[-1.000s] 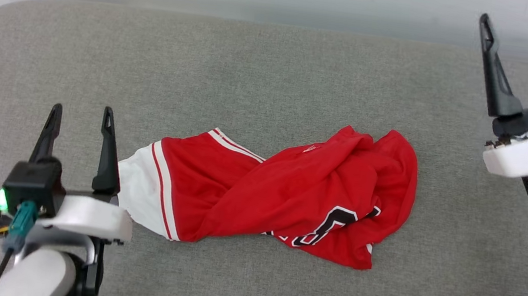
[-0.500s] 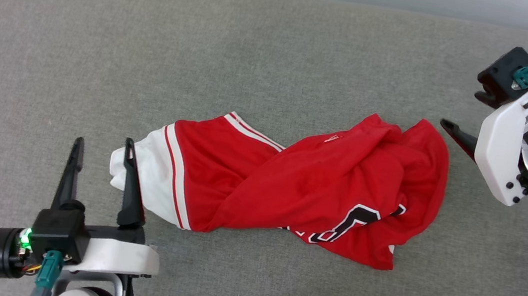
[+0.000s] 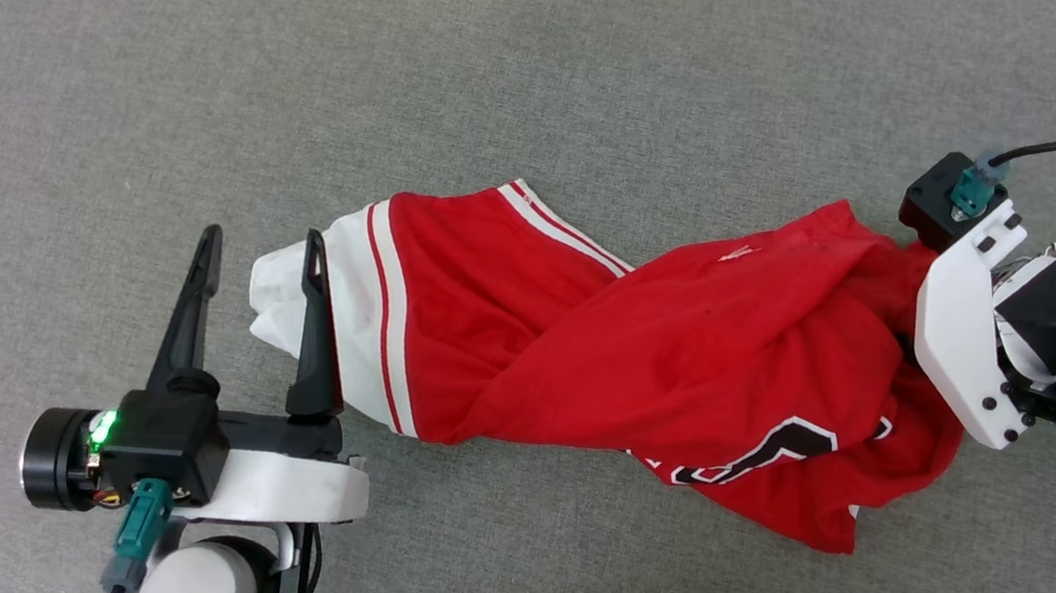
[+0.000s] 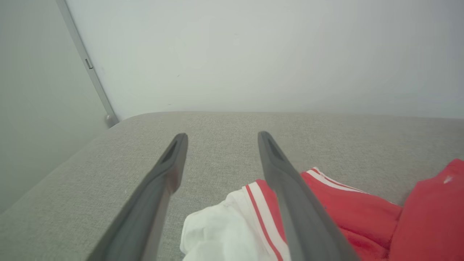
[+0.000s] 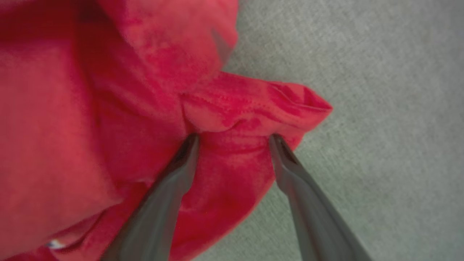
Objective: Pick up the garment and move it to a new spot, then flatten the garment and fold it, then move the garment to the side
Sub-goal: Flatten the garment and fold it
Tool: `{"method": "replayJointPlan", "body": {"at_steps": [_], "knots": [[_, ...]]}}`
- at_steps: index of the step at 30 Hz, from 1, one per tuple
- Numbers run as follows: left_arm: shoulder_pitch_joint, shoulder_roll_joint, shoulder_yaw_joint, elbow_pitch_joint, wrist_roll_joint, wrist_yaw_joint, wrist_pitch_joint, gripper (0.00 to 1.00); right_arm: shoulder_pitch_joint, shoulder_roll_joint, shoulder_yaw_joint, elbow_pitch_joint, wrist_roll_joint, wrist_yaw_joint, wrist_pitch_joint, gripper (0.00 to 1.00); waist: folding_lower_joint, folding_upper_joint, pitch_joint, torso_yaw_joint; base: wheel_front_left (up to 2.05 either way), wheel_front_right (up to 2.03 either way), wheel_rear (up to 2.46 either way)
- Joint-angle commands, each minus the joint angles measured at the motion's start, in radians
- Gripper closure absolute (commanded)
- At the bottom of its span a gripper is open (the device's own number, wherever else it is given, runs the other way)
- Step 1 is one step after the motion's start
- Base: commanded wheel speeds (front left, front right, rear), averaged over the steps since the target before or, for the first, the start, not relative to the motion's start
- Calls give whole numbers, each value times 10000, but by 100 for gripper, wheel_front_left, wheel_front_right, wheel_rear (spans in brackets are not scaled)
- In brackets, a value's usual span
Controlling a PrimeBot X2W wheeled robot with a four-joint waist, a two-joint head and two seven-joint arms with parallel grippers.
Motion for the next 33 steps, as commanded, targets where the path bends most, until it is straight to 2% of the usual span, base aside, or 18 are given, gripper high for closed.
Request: {"method": "replayJointPlan", "body": {"at_steps": [1, 4, 5, 6, 7, 15, 21, 28, 33], "knots": [[-146, -96, 76, 75, 109, -95, -25, 0, 690, 140, 315, 223, -53, -7, 144, 0, 0, 0, 115, 103, 0, 0, 0], [-162, -285, 304, 189, 285, -297, -25, 0, 1048, 252, 425, 408, -146, -5, -71, 0, 0, 0, 113, 88, 0, 0, 0], [-131, -326, 363, 234, 323, -357, -25, 0, 1039, 283, 432, 451, -180, -5, -227, 22, 0, 0, 65, 57, 0, 0, 0], [-84, -364, 459, 277, 382, -401, -25, 0, 969, 314, 420, 494, -211, -7, -411, 84, 0, 0, -2, 15, 0, 0, 0], [-24, -387, 549, 325, 412, -448, -25, 0, 859, 339, 398, 542, -224, -7, -627, 100, 0, 0, -92, -31, 0, 0, 0], [536, -588, 1130, 484, 636, -771, -25, 0, -553, 313, 131, 235, -75, -7, -2833, 100, 0, 0, -1122, -452, 0, 0, 0], [1097, -641, 1507, 553, 735, -912, -26, 0, -836, -142, 186, -1220, 78, -7, -3639, 100, 0, 0, -1817, -818, 0, 0, 0], [1640, -760, 1755, 751, 792, -1075, -26, 0, 482, -982, 220, -3697, 497, -7, -3815, 100, 0, 0, -2521, -1231, 0, 0, 0], [1928, -834, 1890, 882, 802, -1176, -26, 0, 2476, -1424, 244, -4566, 297, -7, -3319, 100, 0, 0, -2896, -1480, 0, 0, 0]]}}
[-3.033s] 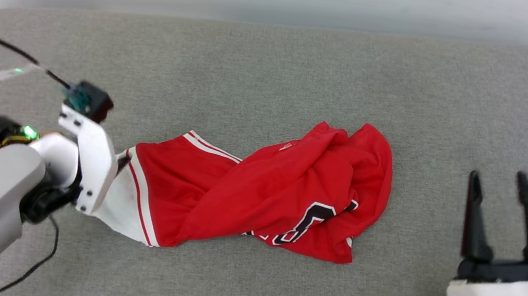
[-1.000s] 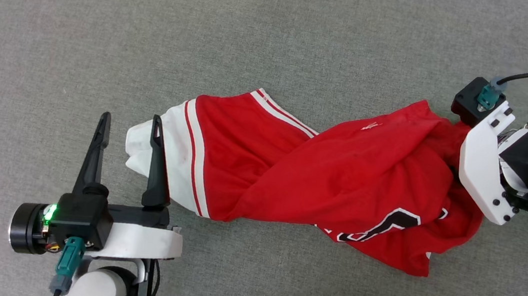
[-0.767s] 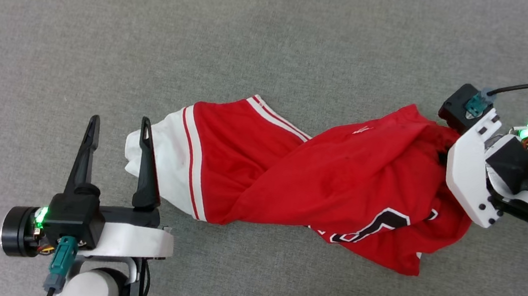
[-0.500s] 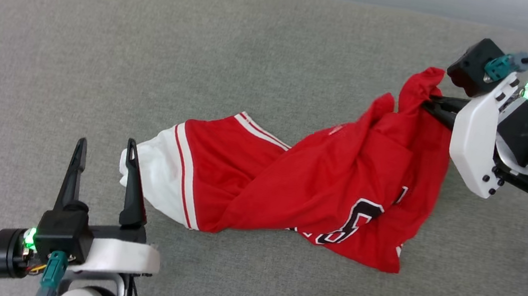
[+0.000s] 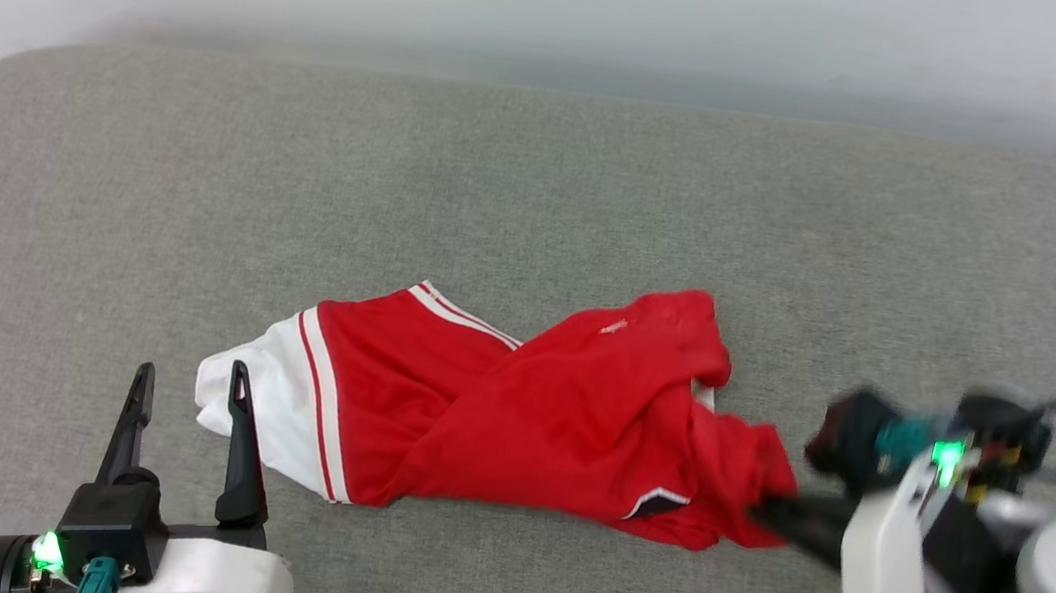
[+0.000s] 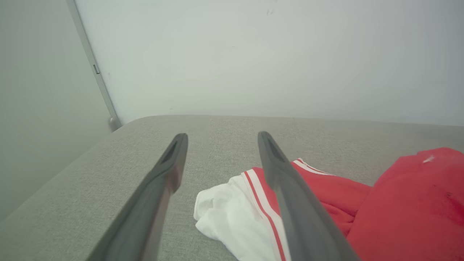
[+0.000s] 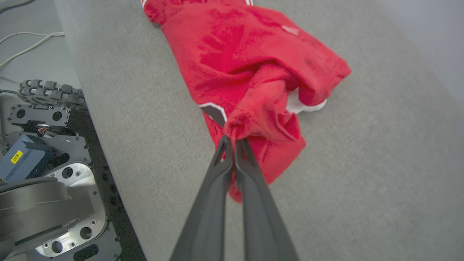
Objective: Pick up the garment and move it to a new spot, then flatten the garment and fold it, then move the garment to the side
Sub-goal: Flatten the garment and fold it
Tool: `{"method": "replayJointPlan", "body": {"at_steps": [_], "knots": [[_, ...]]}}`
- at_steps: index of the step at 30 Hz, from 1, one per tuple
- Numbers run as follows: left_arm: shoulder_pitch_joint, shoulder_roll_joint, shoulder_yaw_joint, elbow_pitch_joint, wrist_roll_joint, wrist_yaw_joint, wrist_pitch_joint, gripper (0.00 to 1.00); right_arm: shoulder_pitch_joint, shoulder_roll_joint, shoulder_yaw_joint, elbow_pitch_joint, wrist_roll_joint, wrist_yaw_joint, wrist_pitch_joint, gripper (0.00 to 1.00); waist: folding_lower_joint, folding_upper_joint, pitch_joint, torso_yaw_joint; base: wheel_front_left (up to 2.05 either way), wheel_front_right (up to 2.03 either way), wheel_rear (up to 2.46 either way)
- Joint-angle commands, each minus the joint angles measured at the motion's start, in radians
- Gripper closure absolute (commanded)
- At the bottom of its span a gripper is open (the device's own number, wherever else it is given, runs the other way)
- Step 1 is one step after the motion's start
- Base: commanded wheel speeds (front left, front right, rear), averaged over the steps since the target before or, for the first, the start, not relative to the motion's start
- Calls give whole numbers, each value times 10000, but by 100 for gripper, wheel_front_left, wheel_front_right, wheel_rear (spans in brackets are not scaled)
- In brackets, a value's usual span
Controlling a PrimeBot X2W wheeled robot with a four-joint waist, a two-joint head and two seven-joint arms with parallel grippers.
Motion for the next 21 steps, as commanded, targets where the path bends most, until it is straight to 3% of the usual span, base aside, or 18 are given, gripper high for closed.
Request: {"method": "replayJointPlan", "body": {"at_steps": [1, 6, 14, 15, 16, 17, 21], "knots": [[114, -55, 23, 43, 78, -55, -26, 0, 758, -63, 25, -80, -192, -7, 145, 100, 0, -1, -208, -179, 0, 0, 0], [223, -99, 89, 157, 134, -184, -26, 0, 2955, 44, 29, 450, -351, -7, 509, 100, 0, -1, -273, -235, 0, 0, 0], [306, -132, 211, 295, 217, -298, -26, 0, 4758, 677, -81, 1964, -423, -7, -426, 100, 0, -1, -268, -254, 0, 0, 0], [347, -139, 236, 314, 225, -304, -26, 0, 4811, 727, -227, 2035, -398, -7, -578, 71, 0, -1, -296, -269, 0, 0, 0], [393, -145, 252, 331, 233, -310, -26, 0, 4820, 757, -444, 2089, -457, -8, -789, 11, 0, -1, -332, -287, 0, 0, 0], [436, -146, 270, 352, 240, -307, -26, 0, 4845, 776, -662, 2126, -457, -7, -982, 0, 0, -1, -372, -315, 0, 0, 0], [496, -170, 306, 403, 254, -334, -26, 0, 4667, 500, -1740, 1900, -795, -7, -1452, 0, 0, -1, -525, -401, 0, 0, 0]]}}
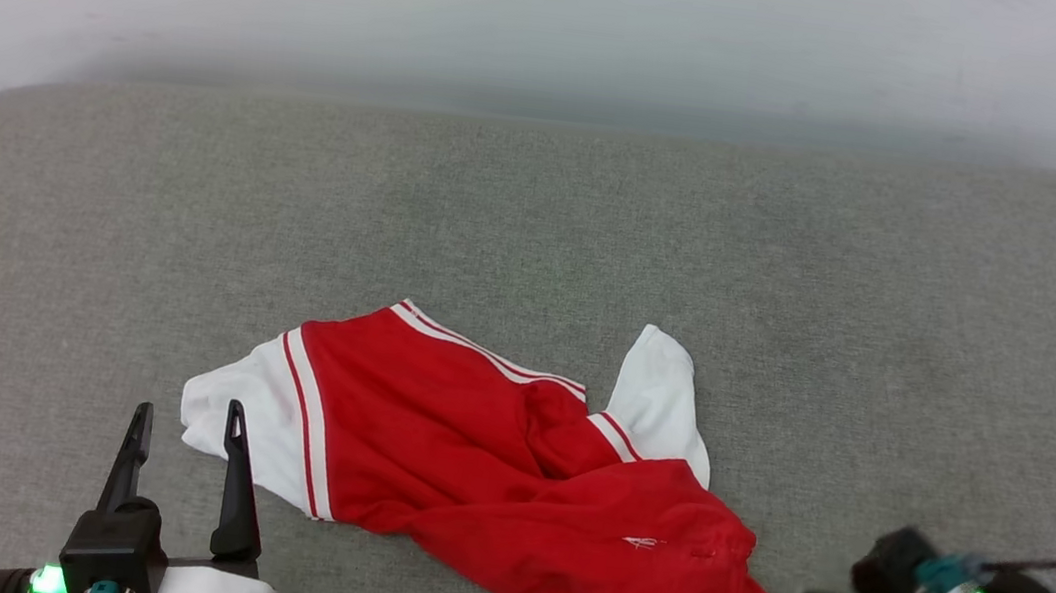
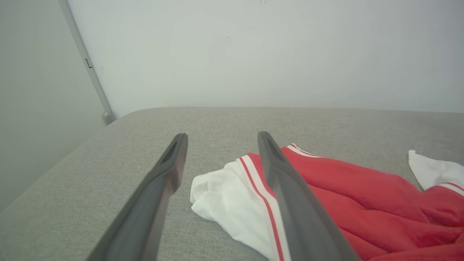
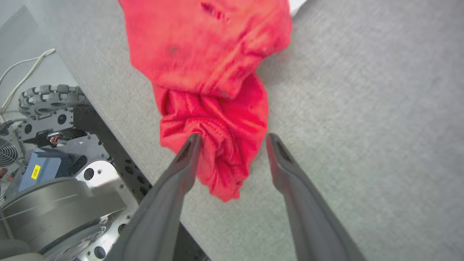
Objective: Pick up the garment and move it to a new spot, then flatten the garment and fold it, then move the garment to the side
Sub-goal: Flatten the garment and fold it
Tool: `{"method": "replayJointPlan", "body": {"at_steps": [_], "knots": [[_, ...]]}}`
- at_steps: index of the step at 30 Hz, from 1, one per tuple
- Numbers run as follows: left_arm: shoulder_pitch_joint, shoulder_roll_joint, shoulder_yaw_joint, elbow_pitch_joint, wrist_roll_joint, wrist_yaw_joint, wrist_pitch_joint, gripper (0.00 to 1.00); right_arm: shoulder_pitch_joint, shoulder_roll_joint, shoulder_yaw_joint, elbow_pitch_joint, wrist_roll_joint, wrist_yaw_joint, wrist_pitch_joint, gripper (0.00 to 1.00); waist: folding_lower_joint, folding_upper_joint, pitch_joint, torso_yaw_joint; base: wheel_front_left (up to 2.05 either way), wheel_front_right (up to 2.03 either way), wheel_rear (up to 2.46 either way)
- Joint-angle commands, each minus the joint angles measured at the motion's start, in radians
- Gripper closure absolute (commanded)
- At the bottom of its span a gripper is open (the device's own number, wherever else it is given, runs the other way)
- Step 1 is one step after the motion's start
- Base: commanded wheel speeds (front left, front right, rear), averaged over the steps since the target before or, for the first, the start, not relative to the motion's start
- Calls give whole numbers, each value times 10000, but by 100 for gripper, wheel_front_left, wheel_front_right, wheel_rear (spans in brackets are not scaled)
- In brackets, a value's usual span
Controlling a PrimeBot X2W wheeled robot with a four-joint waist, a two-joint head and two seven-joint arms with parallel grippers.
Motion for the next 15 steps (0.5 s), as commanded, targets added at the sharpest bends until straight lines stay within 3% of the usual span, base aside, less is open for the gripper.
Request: {"method": "replayJointPlan", "body": {"at_steps": [1, 9, 15], "knots": [[85, -4, 17, 17, 41, -49, -26, 0, -145, -212, -536, -246, -101, -7, -116, 0, 1, 0, -82, -48, 0, 0, 0], [83, -57, -18, -8, 88, -58, -26, 0, -1073, -1032, -3110, -1680, -1093, -7, 456, 0, 1, 0, 37, 31, 0, 0, 0], [-299, -86, -130, 41, 124, -96, -26, 0, -2768, -776, -2988, -2235, -1710, -8, 2185, 0, 1, 0, 512, 268, 0, 0, 0]]}}
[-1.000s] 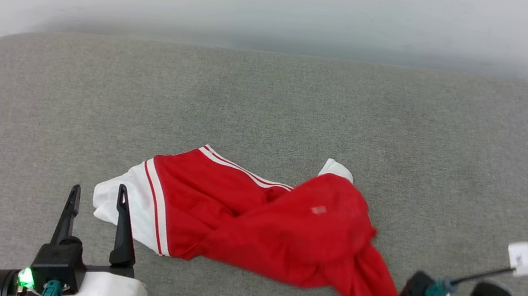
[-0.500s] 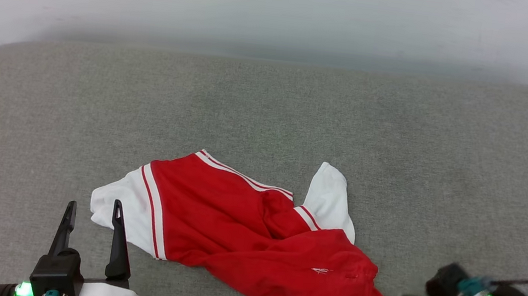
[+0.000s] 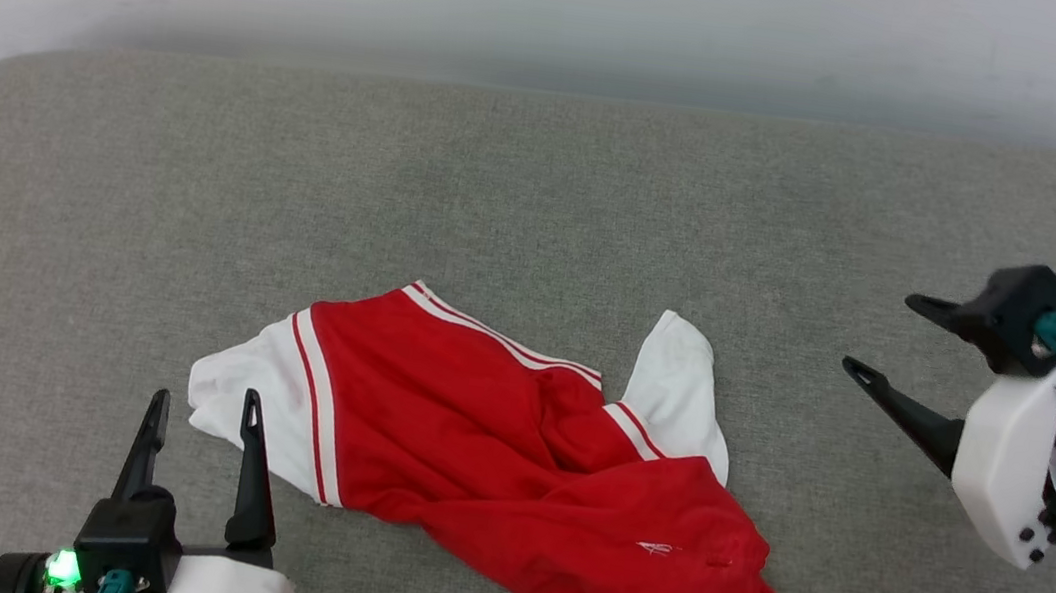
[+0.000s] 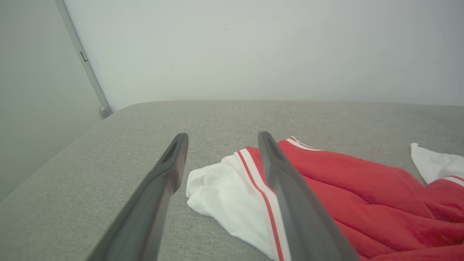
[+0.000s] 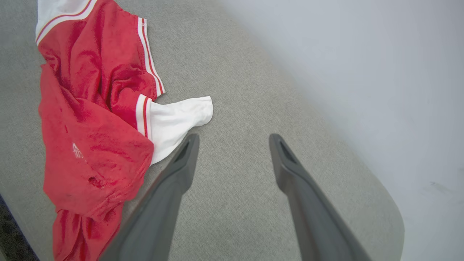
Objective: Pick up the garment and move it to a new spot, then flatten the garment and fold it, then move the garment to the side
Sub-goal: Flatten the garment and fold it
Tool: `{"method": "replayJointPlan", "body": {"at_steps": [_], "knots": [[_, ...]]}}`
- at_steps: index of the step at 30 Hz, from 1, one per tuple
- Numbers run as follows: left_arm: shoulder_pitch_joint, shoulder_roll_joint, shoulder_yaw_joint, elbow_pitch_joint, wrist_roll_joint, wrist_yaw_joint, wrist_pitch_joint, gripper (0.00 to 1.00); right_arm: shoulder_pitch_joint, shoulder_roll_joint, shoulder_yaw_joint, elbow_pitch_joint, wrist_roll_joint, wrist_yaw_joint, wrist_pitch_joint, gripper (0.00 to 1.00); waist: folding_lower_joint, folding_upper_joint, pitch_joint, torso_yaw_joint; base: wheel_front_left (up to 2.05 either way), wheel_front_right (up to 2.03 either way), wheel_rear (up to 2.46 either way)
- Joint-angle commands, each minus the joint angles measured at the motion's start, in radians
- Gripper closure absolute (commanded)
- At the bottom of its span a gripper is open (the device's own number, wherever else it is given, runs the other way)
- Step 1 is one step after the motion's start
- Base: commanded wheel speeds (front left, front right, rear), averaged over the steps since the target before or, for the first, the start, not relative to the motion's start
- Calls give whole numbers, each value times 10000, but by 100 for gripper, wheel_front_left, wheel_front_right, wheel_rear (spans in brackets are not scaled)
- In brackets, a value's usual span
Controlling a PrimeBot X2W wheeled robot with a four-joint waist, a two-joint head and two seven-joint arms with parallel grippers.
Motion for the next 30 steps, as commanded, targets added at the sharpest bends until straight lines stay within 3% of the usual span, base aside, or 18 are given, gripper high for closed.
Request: {"method": "replayJointPlan", "body": {"at_steps": [1, 4, 9, 14, 22, 30], "knots": [[-269, -15, -43, 10, 55, -28, -26, 0, -665, 202, 302, 76, 96, -10, 599, 0, 0, 0, 282, 160, 0, 0, 0], [-375, -24, -95, 27, 44, -41, -26, 0, -1361, 422, 732, 285, 314, -9, 1249, 0, 0, 0, 482, 243, 0, 0, 0], [-836, -47, -307, 23, -32, -53, -26, 0, -3263, 1279, 1997, 1621, 1586, -9, 3108, 0, 0, 0, 1171, 533, 0, 0, 0], [-1168, -59, -471, 10, -94, -45, -26, 0, -4194, 1943, 2813, 2746, 2060, -9, 3947, 0, 0, 0, 1639, 729, 0, 0, 0], [-1789, -67, -852, 32, -286, 88, -26, 0, -4869, 3042, 4094, 4672, 2461, -9, 4183, 0, 0, 0, 2415, 1139, 0, 0, 0], [-2060, -69, -1036, 132, -441, 231, -26, 0, -3813, 3244, 4761, 4744, 2217, -3, 4472, 0, 0, 0, 2688, 1352, 0, 0, 0]]}}
